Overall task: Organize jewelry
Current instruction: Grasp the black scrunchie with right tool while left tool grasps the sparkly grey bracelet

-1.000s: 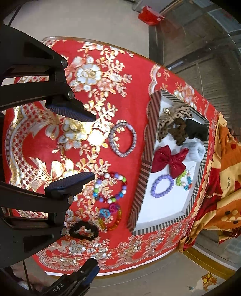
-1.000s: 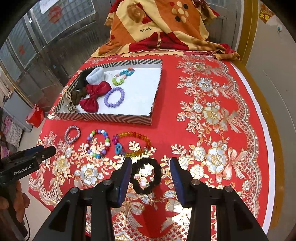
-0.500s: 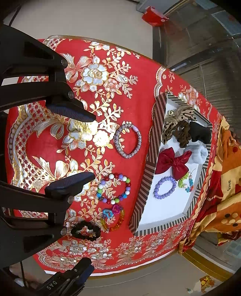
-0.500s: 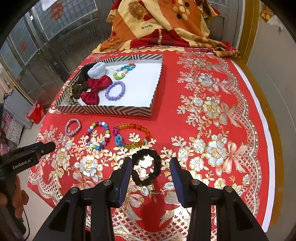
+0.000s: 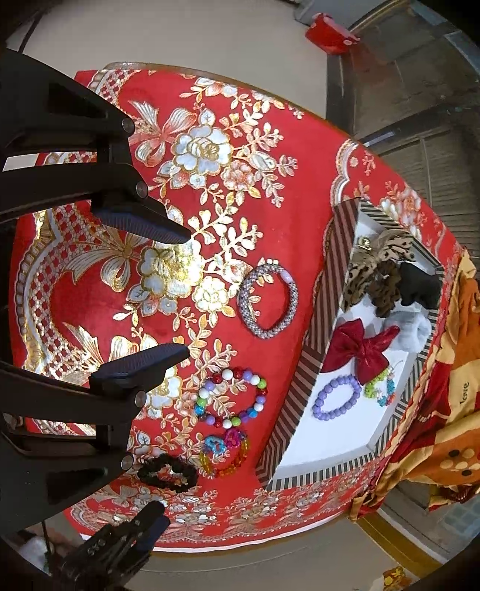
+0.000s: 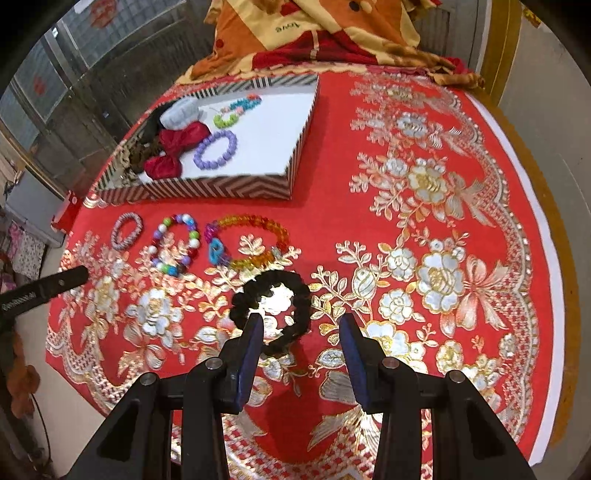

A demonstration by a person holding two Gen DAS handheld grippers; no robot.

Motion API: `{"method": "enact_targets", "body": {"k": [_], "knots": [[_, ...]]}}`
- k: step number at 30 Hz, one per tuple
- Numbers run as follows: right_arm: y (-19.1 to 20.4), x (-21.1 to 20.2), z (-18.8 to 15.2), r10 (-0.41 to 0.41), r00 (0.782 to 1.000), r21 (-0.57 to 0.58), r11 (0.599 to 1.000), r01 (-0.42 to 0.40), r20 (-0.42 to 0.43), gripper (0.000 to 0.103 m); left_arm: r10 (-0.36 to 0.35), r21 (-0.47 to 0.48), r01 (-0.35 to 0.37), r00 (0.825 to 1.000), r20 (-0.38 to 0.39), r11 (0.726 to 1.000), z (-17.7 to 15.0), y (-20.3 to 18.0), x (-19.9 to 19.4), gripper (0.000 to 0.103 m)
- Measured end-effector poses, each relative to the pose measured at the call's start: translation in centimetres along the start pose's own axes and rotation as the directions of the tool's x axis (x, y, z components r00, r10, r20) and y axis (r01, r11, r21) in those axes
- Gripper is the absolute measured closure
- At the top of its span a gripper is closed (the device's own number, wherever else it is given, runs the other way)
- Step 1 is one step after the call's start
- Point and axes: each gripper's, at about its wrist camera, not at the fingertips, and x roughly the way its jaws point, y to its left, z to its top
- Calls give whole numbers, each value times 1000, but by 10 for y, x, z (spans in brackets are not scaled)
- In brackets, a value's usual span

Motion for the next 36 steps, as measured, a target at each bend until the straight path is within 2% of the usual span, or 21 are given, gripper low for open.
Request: {"method": "enact_targets", "body": {"k": [9,11,14,18,26,28,33,34,35,36], "knots": [[-2,28,8,23,1000,-16,1000,-24,-9,63,-2,-50,1,1000,-16,999,6,15,5,47],[-1,35,8,16,1000,-27,1000,-17,-21,73,-6,-72,4,1000,-24,997,9,20,9,47],[2,37,6,14,1000,-51,999,-15,-11,83,-12,-98,9,999,-30,995,17,25,13,47],[4,38,6,6,1000,-71,997,-7,-13,83,3,-112,-7,999,-38,994,33,27,24,47],[-1,38,6,42,999,-29,999,-42,-15,83,58,-92,-67,994,-91,994,55,19,54,47],[-2,37,6,43,999,-26,999,-43,-14,83,52,-102,-63,993,-102,993,58,18,60,47],[-2,36,5,40,999,-26,999,-40,-12,83,70,-90,-79,993,-93,993,65,15,66,49],[-2,37,6,39,999,-29,999,-39,-12,83,84,-77,-91,993,-86,993,65,14,65,57],[-1,37,6,36,999,-31,999,-36,-11,83,104,-61,-109,992,-78,992,65,11,65,73],[0,37,6,33,999,-32,999,-34,-11,83,113,-50,-117,991,-73,992,65,10,65,80]]}}
